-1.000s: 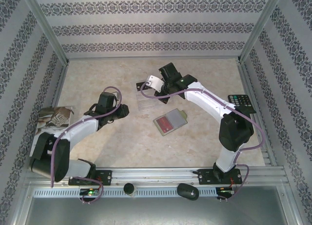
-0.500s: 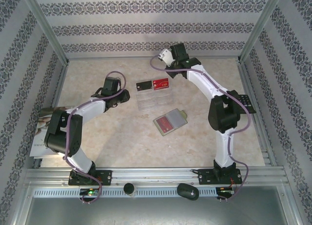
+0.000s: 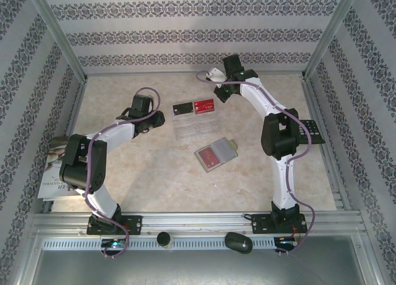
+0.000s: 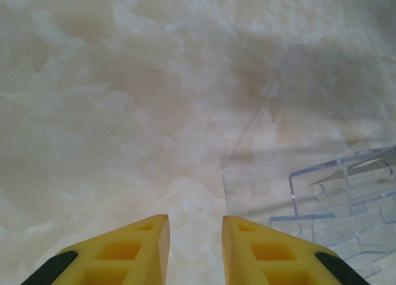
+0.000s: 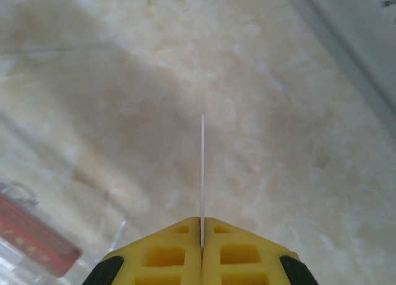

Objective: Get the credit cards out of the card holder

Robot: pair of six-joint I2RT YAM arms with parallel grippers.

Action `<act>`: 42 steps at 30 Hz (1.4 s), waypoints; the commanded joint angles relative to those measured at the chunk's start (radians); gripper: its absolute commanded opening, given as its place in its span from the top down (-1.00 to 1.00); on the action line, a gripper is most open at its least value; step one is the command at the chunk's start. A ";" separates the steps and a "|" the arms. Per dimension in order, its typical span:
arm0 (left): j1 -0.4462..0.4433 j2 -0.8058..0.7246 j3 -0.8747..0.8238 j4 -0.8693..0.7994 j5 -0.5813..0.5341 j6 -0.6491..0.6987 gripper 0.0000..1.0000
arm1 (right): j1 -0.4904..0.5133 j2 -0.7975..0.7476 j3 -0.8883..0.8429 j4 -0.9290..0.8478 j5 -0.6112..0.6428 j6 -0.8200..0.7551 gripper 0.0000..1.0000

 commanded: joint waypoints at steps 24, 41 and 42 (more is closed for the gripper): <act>0.024 -0.194 -0.232 0.133 0.046 -0.088 0.37 | 0.144 -0.587 -0.630 0.225 0.003 0.113 1.00; 0.024 -0.310 -0.303 0.067 0.071 -0.088 0.38 | 0.328 -0.151 -0.075 -0.125 -0.238 -0.139 1.00; 0.025 -0.315 -0.304 0.064 0.073 -0.086 0.37 | 0.330 -0.122 -0.046 -0.136 -0.240 -0.144 1.00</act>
